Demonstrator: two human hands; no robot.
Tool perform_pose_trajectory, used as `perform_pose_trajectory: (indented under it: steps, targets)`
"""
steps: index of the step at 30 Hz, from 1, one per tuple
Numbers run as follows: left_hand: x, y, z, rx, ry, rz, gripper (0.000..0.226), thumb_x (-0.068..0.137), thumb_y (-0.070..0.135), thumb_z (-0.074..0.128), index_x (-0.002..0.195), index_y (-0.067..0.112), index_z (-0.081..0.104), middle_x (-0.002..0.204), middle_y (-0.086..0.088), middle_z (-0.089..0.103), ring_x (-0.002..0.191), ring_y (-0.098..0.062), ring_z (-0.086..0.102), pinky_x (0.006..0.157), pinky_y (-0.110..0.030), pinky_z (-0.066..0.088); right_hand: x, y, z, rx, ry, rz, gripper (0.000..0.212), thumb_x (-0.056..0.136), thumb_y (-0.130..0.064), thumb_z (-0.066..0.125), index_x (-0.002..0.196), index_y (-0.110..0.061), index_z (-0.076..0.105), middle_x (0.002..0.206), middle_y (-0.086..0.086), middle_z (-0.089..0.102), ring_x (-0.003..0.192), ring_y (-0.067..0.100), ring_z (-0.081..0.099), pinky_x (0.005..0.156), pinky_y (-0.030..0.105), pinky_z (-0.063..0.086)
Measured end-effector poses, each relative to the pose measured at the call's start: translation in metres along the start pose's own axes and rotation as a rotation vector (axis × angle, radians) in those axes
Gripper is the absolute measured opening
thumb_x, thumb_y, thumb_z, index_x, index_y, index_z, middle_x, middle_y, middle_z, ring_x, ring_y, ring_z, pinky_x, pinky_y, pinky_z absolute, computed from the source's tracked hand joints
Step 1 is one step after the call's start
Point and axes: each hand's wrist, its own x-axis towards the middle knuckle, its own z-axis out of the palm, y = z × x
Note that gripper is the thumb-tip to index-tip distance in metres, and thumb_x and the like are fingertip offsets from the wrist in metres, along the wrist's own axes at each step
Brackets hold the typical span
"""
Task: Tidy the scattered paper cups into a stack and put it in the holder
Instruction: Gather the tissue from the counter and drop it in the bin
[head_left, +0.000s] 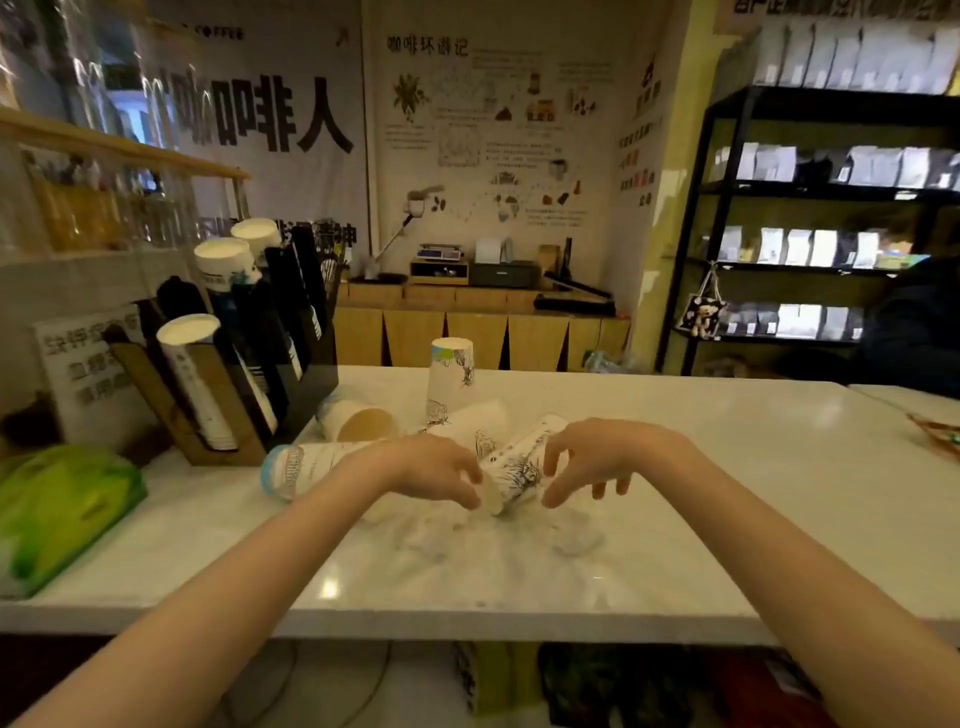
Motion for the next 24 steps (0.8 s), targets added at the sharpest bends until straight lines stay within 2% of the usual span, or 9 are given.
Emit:
perform_pose_trajectory:
  steps: [4,8,9,12,13,18,20,22,24]
  targets:
    - [0.004,-0.013,0.023,0.092,0.015,-0.042,0.052,0.081,0.018,0.058,0.13,0.026,0.042,0.142,-0.006,0.04,0.127,-0.025,0.038,0.104,-0.036,0.034,0.001,0.002,0.021,-0.049,0.043,0.033,0.055,0.075,-0.038,0.071,0.121,-0.016,0.053,0.104,0.001,0.053,0.086,0.024,0.066,0.073,0.037,0.056]
    - [0.005,-0.021,0.043,0.069,0.13,-0.018,0.051,0.078,0.009,0.061,0.125,0.024,0.049,0.136,-0.005,0.044,0.12,-0.022,0.045,0.094,-0.028,0.036,0.003,0.005,0.038,-0.067,0.059,0.006,0.058,0.078,-0.034,0.069,0.128,-0.013,0.048,0.121,0.009,0.056,0.081,0.023,0.06,0.051,0.022,0.042]
    - [0.004,-0.022,0.049,0.05,0.159,-0.018,0.047,0.078,0.009,0.061,0.122,0.023,0.052,0.134,-0.005,0.046,0.117,-0.021,0.046,0.09,-0.026,0.036,0.004,0.008,0.044,-0.084,0.065,0.004,0.058,0.077,-0.033,0.069,0.128,-0.014,0.048,0.124,0.009,0.056,0.084,0.023,0.06,0.054,0.023,0.043]
    - [0.004,-0.024,0.061,-0.031,0.296,-0.023,0.036,0.08,0.008,0.058,0.113,0.021,0.059,0.126,-0.004,0.053,0.107,-0.019,0.051,0.081,-0.022,0.036,0.011,0.016,0.057,-0.131,0.178,-0.025,0.047,0.077,-0.025,0.067,0.122,-0.02,0.053,0.125,0.008,0.056,0.109,0.026,0.056,0.082,0.034,0.047]
    - [0.001,-0.022,0.064,-0.073,0.34,-0.03,0.033,0.08,0.007,0.056,0.11,0.02,0.062,0.123,-0.005,0.057,0.105,-0.018,0.053,0.079,-0.021,0.037,0.01,0.019,0.058,-0.112,0.213,-0.036,0.043,0.078,-0.023,0.065,0.119,-0.021,0.055,0.124,0.008,0.057,0.111,0.026,0.055,0.086,0.036,0.046]
    - [-0.028,-0.009,0.073,-0.368,0.498,0.035,0.022,0.079,0.004,0.059,0.095,0.016,0.068,0.106,-0.005,0.068,0.093,-0.015,0.06,0.086,-0.025,0.049,-0.024,0.017,0.05,0.124,0.31,-0.205,0.033,0.079,-0.018,0.061,0.112,-0.017,0.062,0.095,0.004,0.058,0.082,0.02,0.055,0.073,0.032,0.047]
    - [-0.051,0.001,0.079,-0.559,0.456,0.076,0.021,0.076,0.005,0.063,0.088,0.022,0.067,0.097,0.001,0.069,0.09,-0.012,0.063,0.082,-0.02,0.052,-0.044,0.013,0.052,0.273,0.246,-0.274,0.026,0.08,-0.017,0.059,0.105,-0.018,0.064,0.084,0.002,0.061,0.071,0.016,0.055,0.06,0.028,0.048]
    - [-0.074,0.01,0.091,-0.726,0.307,0.095,0.021,0.076,0.006,0.065,0.086,0.025,0.067,0.093,0.008,0.067,0.088,-0.007,0.063,0.074,-0.011,0.051,-0.062,0.01,0.064,0.374,0.137,-0.289,0.02,0.081,-0.014,0.056,0.099,-0.019,0.064,0.074,-0.003,0.061,0.064,0.014,0.055,0.054,0.027,0.051]
    - [-0.092,0.013,0.114,-0.753,0.147,0.082,0.021,0.078,0.008,0.065,0.087,0.027,0.068,0.095,0.008,0.067,0.09,-0.006,0.063,0.075,-0.01,0.049,-0.071,0.008,0.087,0.417,0.034,-0.3,0.02,0.083,-0.013,0.052,0.096,-0.016,0.067,0.069,-0.005,0.06,0.059,0.012,0.054,0.053,0.027,0.051]
